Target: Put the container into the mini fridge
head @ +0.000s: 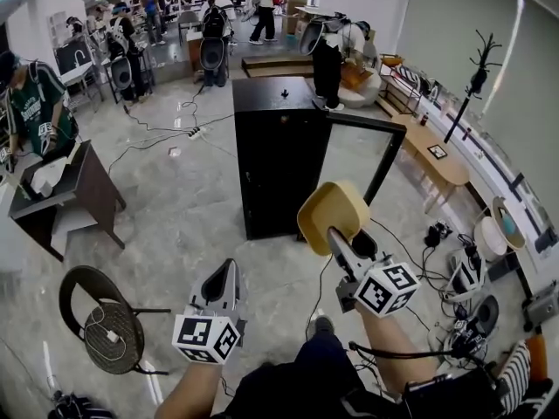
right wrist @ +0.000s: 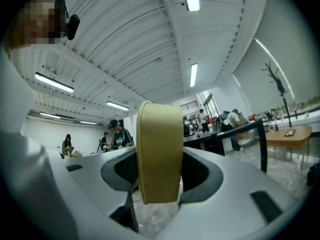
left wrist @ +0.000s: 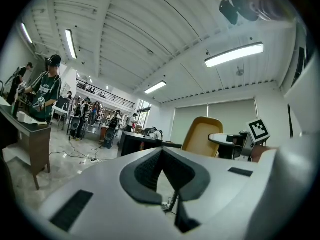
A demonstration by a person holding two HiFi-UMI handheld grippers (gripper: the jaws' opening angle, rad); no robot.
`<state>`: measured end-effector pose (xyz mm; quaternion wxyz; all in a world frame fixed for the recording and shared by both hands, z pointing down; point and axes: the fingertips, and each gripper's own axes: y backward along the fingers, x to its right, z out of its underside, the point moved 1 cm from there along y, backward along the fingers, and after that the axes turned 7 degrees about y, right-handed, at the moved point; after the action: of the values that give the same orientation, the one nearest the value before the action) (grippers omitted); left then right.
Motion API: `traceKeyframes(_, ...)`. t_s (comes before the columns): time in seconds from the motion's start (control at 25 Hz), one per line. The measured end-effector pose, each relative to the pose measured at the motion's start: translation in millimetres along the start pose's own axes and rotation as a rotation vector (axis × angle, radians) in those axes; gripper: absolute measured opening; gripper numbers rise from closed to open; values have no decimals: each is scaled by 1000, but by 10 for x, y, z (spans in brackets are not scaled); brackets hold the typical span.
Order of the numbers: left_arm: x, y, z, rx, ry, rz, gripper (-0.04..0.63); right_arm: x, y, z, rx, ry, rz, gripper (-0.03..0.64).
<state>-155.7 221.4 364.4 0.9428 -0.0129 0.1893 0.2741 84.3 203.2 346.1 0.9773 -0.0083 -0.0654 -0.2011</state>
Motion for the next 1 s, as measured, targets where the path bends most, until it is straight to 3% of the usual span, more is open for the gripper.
traceKeyframes(0.44,-202,-263,-25,16,-17,-36,8,183,-365,99,24,53,-16,224)
traceKeyframes(0.6,-229,-511,-20,11,-25,-57,8,362,-559,81,21,97,-29,224)
traceKeyframes(1.0,-208,-1367,87,-6,-7,-81,8,1030,-1033,95,-2,56,-49,224)
